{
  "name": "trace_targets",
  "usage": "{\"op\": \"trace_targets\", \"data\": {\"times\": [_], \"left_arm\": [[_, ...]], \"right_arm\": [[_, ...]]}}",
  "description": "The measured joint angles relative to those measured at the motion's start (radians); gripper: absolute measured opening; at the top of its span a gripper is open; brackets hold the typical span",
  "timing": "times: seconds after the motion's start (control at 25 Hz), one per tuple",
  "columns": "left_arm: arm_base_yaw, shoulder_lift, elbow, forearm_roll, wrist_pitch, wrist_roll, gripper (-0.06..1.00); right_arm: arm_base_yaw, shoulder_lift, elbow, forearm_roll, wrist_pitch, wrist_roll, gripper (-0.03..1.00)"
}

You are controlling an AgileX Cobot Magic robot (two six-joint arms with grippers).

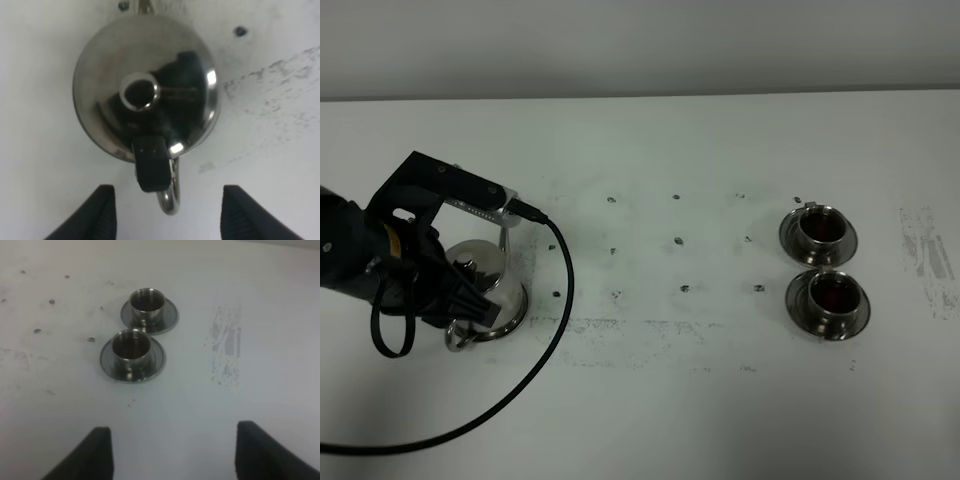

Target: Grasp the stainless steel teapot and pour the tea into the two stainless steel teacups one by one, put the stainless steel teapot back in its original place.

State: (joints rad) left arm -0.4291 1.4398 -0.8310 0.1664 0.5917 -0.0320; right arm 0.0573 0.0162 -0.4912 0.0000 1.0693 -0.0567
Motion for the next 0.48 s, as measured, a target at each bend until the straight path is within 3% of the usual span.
{"op": "trace_targets", "data": {"times": [0.48], "left_arm": [[-0.041,-0.271,-0.047,0.017,0.052,-0.02,0.45]], "right_arm": [[0.0,0.0,0.0,0.0,0.0,0.0,0.51]]}}
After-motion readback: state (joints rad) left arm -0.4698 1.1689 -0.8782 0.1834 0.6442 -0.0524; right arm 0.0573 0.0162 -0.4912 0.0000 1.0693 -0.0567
